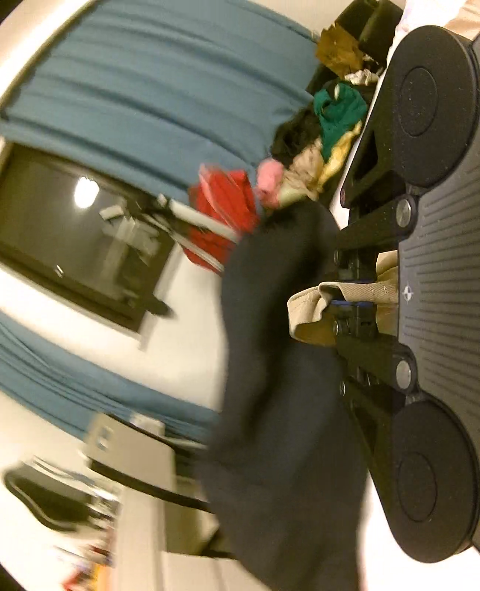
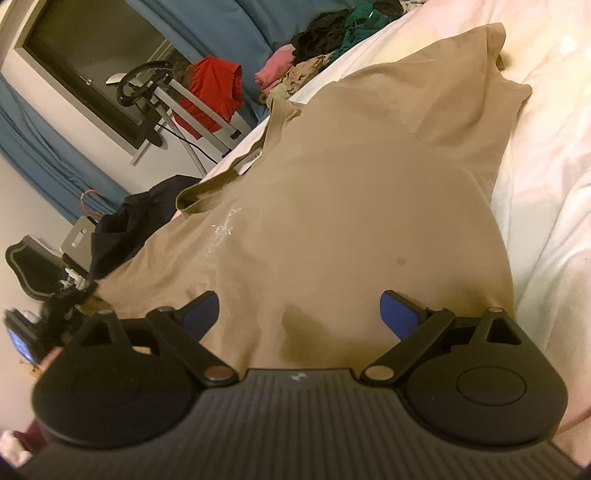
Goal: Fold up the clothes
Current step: 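Fold the held side over the T-shirt body and open the left gripper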
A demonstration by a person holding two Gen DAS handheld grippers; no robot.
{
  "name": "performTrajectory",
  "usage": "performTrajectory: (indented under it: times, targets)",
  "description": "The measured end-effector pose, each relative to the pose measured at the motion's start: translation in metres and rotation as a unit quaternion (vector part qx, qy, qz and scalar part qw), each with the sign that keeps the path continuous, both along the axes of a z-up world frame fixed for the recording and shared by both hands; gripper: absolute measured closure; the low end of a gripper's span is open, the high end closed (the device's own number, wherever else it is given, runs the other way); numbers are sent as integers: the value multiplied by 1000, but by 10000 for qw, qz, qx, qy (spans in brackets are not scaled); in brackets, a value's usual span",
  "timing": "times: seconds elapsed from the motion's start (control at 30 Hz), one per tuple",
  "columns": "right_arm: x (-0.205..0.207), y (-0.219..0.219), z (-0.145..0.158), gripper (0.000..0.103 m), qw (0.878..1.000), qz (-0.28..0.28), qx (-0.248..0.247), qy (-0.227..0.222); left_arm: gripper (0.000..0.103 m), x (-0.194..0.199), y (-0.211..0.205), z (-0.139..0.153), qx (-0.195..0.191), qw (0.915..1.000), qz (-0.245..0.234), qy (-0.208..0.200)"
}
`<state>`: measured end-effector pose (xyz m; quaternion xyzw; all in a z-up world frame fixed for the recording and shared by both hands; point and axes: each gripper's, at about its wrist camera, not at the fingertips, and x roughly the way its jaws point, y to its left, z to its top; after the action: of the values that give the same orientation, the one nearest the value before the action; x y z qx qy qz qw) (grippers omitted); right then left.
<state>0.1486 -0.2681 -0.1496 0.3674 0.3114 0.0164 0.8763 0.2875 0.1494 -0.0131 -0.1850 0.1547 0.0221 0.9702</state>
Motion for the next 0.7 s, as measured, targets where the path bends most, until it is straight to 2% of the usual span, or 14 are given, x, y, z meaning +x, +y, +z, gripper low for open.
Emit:
performTrajectory:
  times: [0.07, 0.17, 0.3, 0.37, 0.43, 0.53, 0.63, 0.7]
  targets:
    - [-3, -2, 3, 8, 10000, -33, 6, -43, 96, -12, -14, 27, 91, 9996, -72, -268]
    - [-9, -8, 10, 8, 9998, -146, 11, -133, 96, -11, -57, 68, 579, 9967, -248, -513]
    - [-18, -18, 16, 8, 9992, -328, 72, -235, 96, -25, -129, 104, 990, 9899, -796, -634]
    - [-21, -23, 18, 8, 9987, -416, 101, -275, 96, -24, -171, 113, 1192, 9849, -1121, -567]
    - [-25, -29, 20, 8, 9982, -507, 38, -330, 96, -25, -216, 109, 1452, 9785, -1408, -405]
    - [-28, -36, 20, 8, 9969, -685, -133, -364, 96, -19, -269, 91, 1636, 9727, -1639, -152]
    - [-28, -39, 21, 8, 9959, -774, -210, -418, 96, -11, -303, 63, 1784, 9671, -1807, 132]
    - [-26, -39, 19, 8, 9954, -781, -305, -460, 93, -3, -319, 44, 1742, 9630, -2023, 366]
